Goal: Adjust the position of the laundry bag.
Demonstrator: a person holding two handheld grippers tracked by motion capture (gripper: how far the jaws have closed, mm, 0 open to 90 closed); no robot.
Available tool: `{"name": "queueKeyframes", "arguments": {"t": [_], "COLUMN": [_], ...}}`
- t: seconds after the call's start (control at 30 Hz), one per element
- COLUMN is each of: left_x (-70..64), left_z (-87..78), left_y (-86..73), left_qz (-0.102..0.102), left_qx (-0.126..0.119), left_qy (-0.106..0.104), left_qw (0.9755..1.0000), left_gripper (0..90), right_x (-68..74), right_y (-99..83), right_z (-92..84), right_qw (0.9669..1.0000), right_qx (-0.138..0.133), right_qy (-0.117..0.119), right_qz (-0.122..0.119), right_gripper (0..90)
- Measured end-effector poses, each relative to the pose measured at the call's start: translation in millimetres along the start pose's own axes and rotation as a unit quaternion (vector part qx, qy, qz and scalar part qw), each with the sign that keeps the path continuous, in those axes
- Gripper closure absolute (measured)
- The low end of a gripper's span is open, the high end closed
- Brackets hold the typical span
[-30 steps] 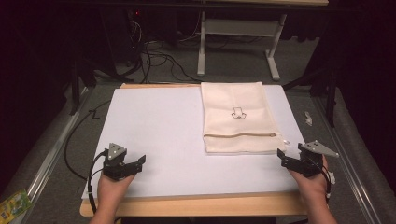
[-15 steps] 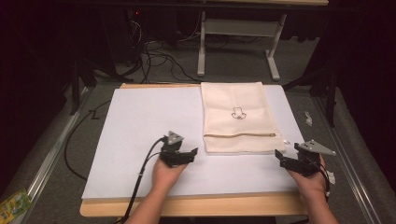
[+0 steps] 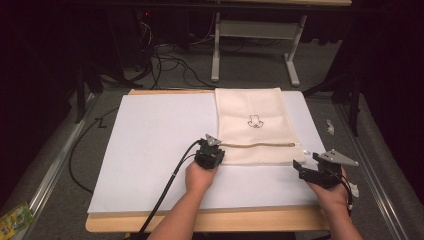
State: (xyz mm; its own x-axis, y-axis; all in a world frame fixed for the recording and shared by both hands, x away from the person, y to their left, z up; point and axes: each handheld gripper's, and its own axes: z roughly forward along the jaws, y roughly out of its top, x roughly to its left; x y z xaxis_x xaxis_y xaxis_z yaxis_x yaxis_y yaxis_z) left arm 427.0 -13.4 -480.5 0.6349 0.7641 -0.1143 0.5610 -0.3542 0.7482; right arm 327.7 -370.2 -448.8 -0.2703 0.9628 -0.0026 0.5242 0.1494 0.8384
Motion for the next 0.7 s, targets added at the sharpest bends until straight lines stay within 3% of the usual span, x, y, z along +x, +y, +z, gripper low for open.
{"name": "queueKeyframes", "arguments": {"t": [0.1,0.13,0.37,0.4,0.43,0.47,0.5,0.6,0.63,0.7], "left_x": [1.6,1.6,24.2,24.2,31.1,31.1,36.0,37.5,34.8,32.2], "left_z": [-8.8,-8.8,-58.0,-58.0,-72.7,-72.7,-86.7,-98.5,-107.9,-115.0], "left_y": [-4.1,-4.1,-41.5,-41.5,-51.6,-51.6,-62.2,-73.3,-83.8,-91.0], "left_qz": [0.014,0.014,0.003,0.003,0.001,0.001,-0.006,-0.008,0.006,0.009], "left_qx": [0.006,0.006,0.006,0.006,0.011,0.011,0.015,0.023,0.028,0.026], "left_qy": [0.005,0.005,0.003,0.003,-0.003,-0.003,-0.017,-0.028,-0.035,-0.044], "left_qw": [0.9999,0.9999,1.0,1.0,0.9999,0.9999,0.9997,0.9993,0.999,0.9986], "left_gripper": [88.5,88.5,88.4,88.3,88.3,88.3,88.1,87.9,87.8,87.7], "right_x": [0.7,0.7,5.5,5.5,6.4,6.4,7.1,9.0,9.6,10.9], "right_y": [0.9,0.9,1.1,1.1,1.2,1.2,1.2,0.3,-0.1,-0.7], "right_z": [-0.4,-0.4,-0.8,-0.8,0.0,0.0,0.4,-0.3,-0.4,-0.3], "right_qw": [1.0,1.0,1.0,1.0,1.0,1.0,0.9999,0.9999,0.9999,0.9999], "right_qx": [-0.004,-0.004,-0.005,-0.005,-0.003,-0.003,-0.004,-0.004,-0.006,-0.004], "right_qy": [0.002,0.002,0.008,0.008,0.008,0.008,0.011,0.013,0.015,0.016], "right_qz": [0.001,0.001,0.0,0.0,-0.001,-0.001,-0.003,-0.002,-0.002,-0.002], "right_gripper": [19.1,19.1,20.1,20.1,20.3,20.3,21.2,22.6,22.5,22.6]}}
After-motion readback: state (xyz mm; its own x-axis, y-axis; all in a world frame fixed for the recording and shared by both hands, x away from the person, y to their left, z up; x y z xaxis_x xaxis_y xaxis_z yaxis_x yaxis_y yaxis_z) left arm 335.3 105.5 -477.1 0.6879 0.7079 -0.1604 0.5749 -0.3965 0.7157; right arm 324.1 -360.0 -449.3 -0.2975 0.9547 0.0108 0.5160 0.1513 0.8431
